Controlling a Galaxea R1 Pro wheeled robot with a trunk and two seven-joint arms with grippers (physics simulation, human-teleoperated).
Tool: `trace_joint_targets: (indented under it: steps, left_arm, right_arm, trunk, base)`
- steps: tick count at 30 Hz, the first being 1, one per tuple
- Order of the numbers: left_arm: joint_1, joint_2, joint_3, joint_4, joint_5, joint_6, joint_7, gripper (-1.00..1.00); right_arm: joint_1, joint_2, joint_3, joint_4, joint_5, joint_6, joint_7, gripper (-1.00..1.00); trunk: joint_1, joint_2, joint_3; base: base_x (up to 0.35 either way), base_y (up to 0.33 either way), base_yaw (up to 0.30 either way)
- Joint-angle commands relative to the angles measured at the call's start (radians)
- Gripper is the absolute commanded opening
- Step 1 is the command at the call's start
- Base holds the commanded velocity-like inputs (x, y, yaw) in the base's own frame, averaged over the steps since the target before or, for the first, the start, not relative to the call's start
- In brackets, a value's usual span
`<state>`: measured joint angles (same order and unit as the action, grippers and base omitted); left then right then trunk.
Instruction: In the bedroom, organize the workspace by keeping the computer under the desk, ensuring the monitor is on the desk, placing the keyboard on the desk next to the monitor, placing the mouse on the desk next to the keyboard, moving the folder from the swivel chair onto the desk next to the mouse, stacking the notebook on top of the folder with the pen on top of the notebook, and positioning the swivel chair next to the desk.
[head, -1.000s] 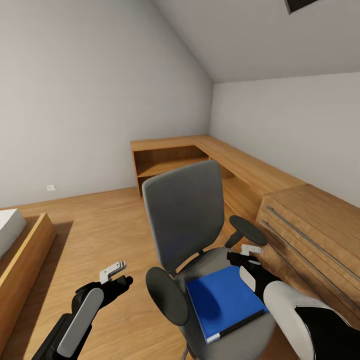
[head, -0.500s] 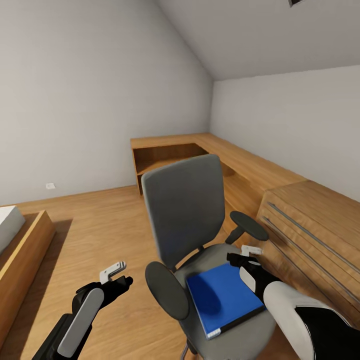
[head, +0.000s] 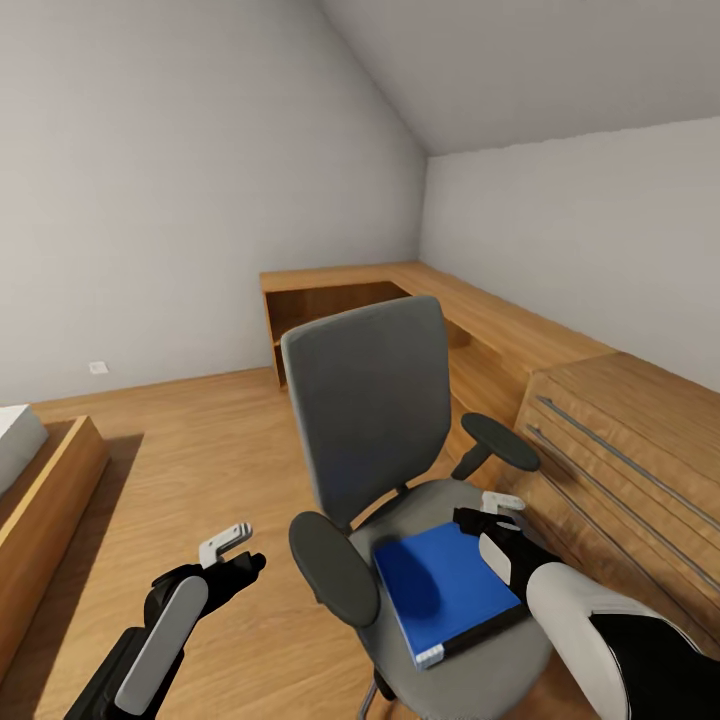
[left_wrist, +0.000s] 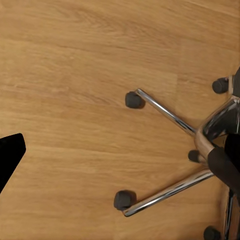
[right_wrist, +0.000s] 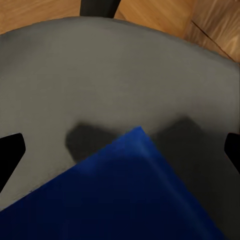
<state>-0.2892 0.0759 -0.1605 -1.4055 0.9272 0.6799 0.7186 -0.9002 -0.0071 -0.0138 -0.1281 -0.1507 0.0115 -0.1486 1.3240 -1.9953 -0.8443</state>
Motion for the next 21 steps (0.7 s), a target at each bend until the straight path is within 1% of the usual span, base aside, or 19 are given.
trace_joint_targets:
  steps: [1, 3, 13, 18, 21]
  left_arm:
    - [-0.001, 0.001, -0.002, -0.001, 0.01, 0.0, 0.01, 1.0]
    - [-0.001, 0.001, -0.002, -0.001, 0.009, 0.0, 0.01, 1.0]
    - [-0.001, 0.002, -0.002, 0.001, 0.011, 0.001, 0.009, 1.0]
    - [-0.001, 0.002, -0.001, 0.025, 0.011, 0.001, 0.009, 1.0]
    - [-0.001, 0.002, -0.001, 0.033, 0.011, 0.001, 0.009, 1.0]
  right_arm:
    - [0.0, 0.0, -0.002, -0.001, -0.007, 0.002, -0.002, 1.0]
    - [0.0, 0.001, -0.002, -0.001, -0.007, 0.003, -0.002, 1.0]
    - [0.0, 0.001, -0.002, -0.001, -0.007, 0.004, -0.002, 1.0]
    - [0.0, 0.001, -0.002, -0.001, -0.006, 0.003, -0.003, 1.0]
    - [0.0, 0.001, -0.002, -0.001, -0.006, 0.002, -0.003, 1.0]
  trunk:
    - [0.004, -0.008, -0.004]
    - [0.011, -0.022, -0.01]
    - [0.011, -0.022, -0.01]
    - [0.011, -0.022, -0.01]
    - [0.011, -0.022, -0.01]
  base:
    - [0.0, 0.0, 0.0]
    - [0.0, 0.0, 0.0]
    - [0.0, 0.0, 0.0]
    - [-0.005, 0.0, 0.0]
    - [-0.135, 0.0, 0.0]
